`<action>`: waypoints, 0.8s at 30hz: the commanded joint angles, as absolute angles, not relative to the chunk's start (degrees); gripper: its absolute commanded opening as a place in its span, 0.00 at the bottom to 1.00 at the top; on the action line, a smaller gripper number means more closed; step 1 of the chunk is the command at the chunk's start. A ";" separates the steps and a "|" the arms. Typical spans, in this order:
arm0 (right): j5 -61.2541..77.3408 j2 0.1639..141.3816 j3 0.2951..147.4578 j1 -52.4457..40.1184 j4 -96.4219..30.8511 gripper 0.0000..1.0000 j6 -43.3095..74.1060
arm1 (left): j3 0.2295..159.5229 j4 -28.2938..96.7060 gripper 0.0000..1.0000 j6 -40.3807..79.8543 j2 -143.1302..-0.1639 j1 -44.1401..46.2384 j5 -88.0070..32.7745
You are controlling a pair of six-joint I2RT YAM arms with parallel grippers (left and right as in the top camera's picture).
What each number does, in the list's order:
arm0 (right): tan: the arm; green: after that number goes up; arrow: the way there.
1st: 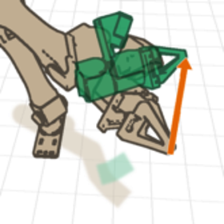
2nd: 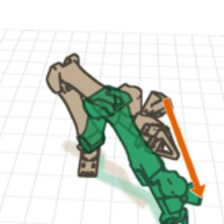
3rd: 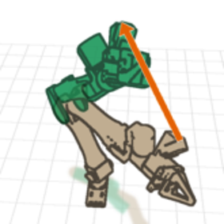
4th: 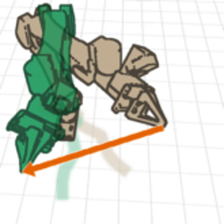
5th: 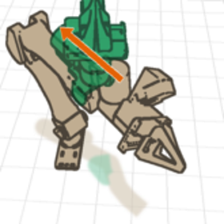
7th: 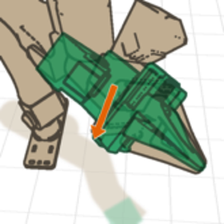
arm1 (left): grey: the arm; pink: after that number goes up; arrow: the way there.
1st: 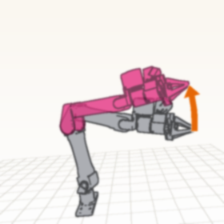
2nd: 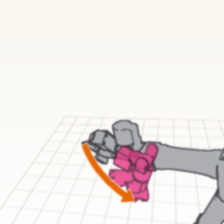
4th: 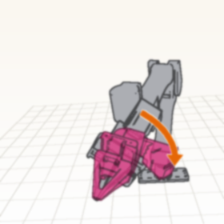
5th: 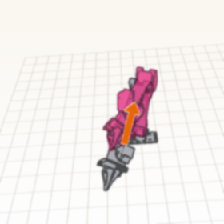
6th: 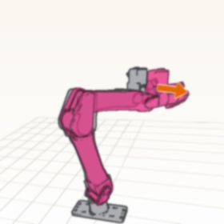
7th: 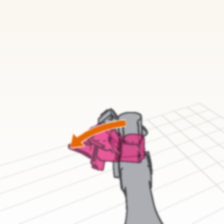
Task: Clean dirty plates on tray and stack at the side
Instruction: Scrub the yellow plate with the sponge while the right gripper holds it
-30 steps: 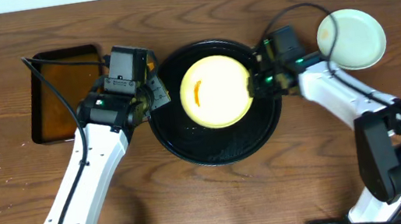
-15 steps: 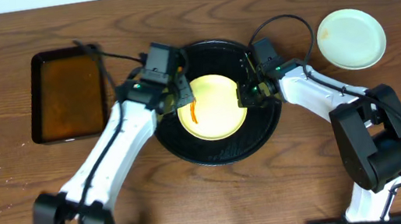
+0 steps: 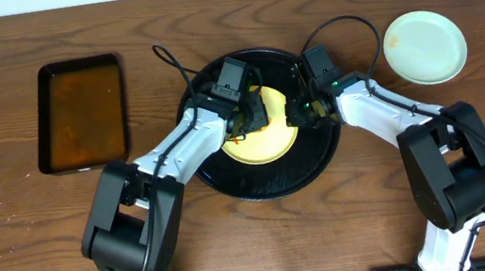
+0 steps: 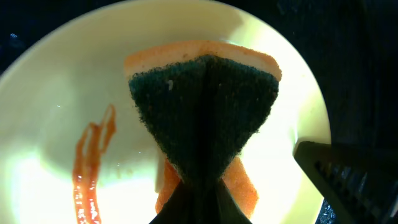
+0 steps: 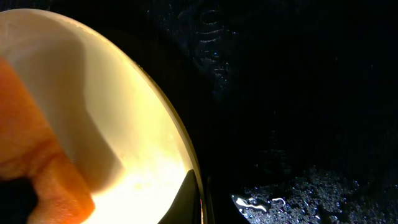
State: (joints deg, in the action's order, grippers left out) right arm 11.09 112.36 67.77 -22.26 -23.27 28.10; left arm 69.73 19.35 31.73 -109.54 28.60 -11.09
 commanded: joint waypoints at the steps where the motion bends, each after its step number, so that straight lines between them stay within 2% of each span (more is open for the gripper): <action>1: 6.44 114.52 67.77 -21.96 -23.62 0.01 29.12 | 69.43 19.53 0.08 34.28 -111.68 28.69 -11.55; 5: 6.42 114.52 67.77 -21.96 -23.77 0.01 29.12 | 69.43 22.13 0.07 35.20 -114.08 28.77 -10.70; 8: 6.39 114.52 67.77 -21.96 -23.83 0.01 29.12 | 69.45 27.55 0.08 34.96 -114.89 28.16 -1.21; 12: 6.24 114.52 67.77 -21.96 -24.01 0.01 29.12 | 69.73 32.60 0.07 27.22 -113.38 26.48 5.48; 16: 6.24 114.52 67.77 -21.96 -24.01 0.01 29.12 | 71.07 35.20 0.08 24.99 -110.78 25.61 14.50; 21: 5.80 114.52 67.77 -21.96 -24.25 0.01 29.36 | 73.01 34.17 0.07 24.23 -106.52 25.85 12.86; 24: 5.82 114.52 67.77 -21.96 -24.23 0.01 29.34 | 73.03 30.79 0.07 25.04 -105.10 25.82 3.86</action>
State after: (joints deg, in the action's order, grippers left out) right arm 11.07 112.36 67.83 -22.31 -23.62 28.32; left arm 71.72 33.12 25.47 -108.29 26.76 6.87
